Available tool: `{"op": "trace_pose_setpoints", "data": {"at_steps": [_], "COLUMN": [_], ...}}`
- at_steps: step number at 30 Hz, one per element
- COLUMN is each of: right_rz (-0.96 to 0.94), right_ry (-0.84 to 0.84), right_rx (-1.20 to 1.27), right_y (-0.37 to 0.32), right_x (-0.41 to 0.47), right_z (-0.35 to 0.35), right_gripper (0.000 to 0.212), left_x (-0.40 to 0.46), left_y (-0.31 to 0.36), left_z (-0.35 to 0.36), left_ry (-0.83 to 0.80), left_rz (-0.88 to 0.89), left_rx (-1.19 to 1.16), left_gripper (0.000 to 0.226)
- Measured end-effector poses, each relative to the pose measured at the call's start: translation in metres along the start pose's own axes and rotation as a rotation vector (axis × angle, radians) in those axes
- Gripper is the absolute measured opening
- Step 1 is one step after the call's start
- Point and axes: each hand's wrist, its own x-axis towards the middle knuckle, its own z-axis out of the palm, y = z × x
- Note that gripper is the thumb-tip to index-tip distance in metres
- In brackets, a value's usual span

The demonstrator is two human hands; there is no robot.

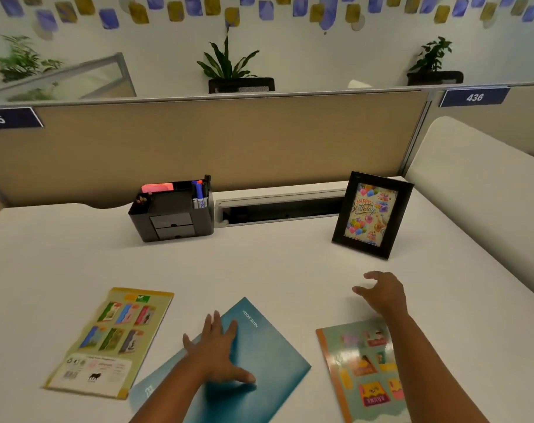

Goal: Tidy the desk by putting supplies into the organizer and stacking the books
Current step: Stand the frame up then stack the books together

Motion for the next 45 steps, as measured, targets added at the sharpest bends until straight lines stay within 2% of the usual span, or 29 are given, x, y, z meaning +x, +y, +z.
{"op": "trace_pose_setpoints", "data": {"at_steps": [2, 4, 7, 9, 11, 15, 18, 20, 23, 26, 30, 32, 35, 36, 38, 40, 43, 45], "right_rz": [-0.070, -0.092, -0.093, -0.121, -0.147, -0.144, -0.056, 0.011, 0.102, 0.121, 0.037, -0.052, -0.244, -0.319, -0.450, -0.538, -0.755, -0.882], "right_ry": [-0.193, -0.399, -0.509, -0.561, -0.548, -0.395, -0.298, -0.263, -0.246, -0.260, -0.262, -0.258, -0.221, -0.195, -0.142, -0.042, 0.080, 0.111], "right_rx": [-0.134, -0.308, -0.499, -0.610, -0.647, -0.654, -0.615, -0.586, -0.534, -0.464, -0.346, -0.312, -0.329, -0.302, -0.208, -0.071, 0.145, 0.196], "right_y": [-0.001, -0.001, 0.005, 0.010, 0.014, 0.016, 0.020, 0.025, 0.030, 0.030, 0.006, -0.017, -0.058, -0.070, -0.089, -0.101, -0.114, -0.116], "right_x": [-0.014, -0.029, -0.047, -0.058, -0.066, -0.074, -0.080, -0.083, -0.085, -0.088, -0.083, -0.083, -0.090, -0.095, -0.104, -0.112, -0.120, -0.121], "right_z": [-0.006, -0.018, -0.028, -0.026, -0.024, -0.027, -0.028, -0.029, -0.029, -0.031, -0.052, -0.067, -0.083, -0.086, -0.086, -0.079, -0.062, -0.045], "right_gripper": [0.054, 0.070, 0.091, 0.102, 0.108, 0.099, 0.095, 0.095, 0.094, 0.092, 0.051, 0.033, 0.024, 0.021, 0.017, 0.016, 0.013, 0.015], "left_x": [-0.010, -0.017, -0.021, -0.020, -0.018, -0.016, -0.016, -0.018, -0.018, -0.008, 0.002, 0.002, 0.001, 0.001, -0.006, -0.020, -0.030, -0.035], "left_y": [0.008, 0.019, 0.029, 0.031, 0.029, 0.023, 0.024, 0.029, 0.027, 0.008, -0.010, -0.009, -0.006, -0.005, 0.000, 0.009, 0.016, 0.018], "left_z": [0.018, 0.037, 0.056, 0.057, 0.052, 0.032, 0.018, 0.012, 0.010, 0.013, 0.019, 0.024, 0.026, 0.025, 0.014, -0.002, -0.024, -0.033], "left_ry": [-0.028, 0.017, 0.122, 0.136, 0.115, 0.057, 0.038, 0.096, 0.227, 0.236, 0.225, 0.254, 0.329, 0.386, 0.485, 0.383, 0.050, -0.021], "left_rz": [-0.040, -0.043, -0.026, 0.006, 0.074, 0.245, 0.260, 0.243, 0.264, 0.292, 0.343, 0.333, 0.299, 0.289, 0.271, 0.269, 0.298, 0.352], "left_rx": [0.027, 0.072, 0.054, 0.054, 0.114, 0.253, 0.428, 0.543, 0.590, 0.359, 0.184, 0.091, -0.100, -0.231, -0.697, -1.149, -1.565, -1.789], "left_gripper": [0.144, 0.133, 0.130, 0.129, 0.127, 0.122, 0.118, 0.107, 0.073, 0.057, 0.068, 0.067, 0.057, 0.048, 0.028, 0.019, 0.050, 0.046]}}
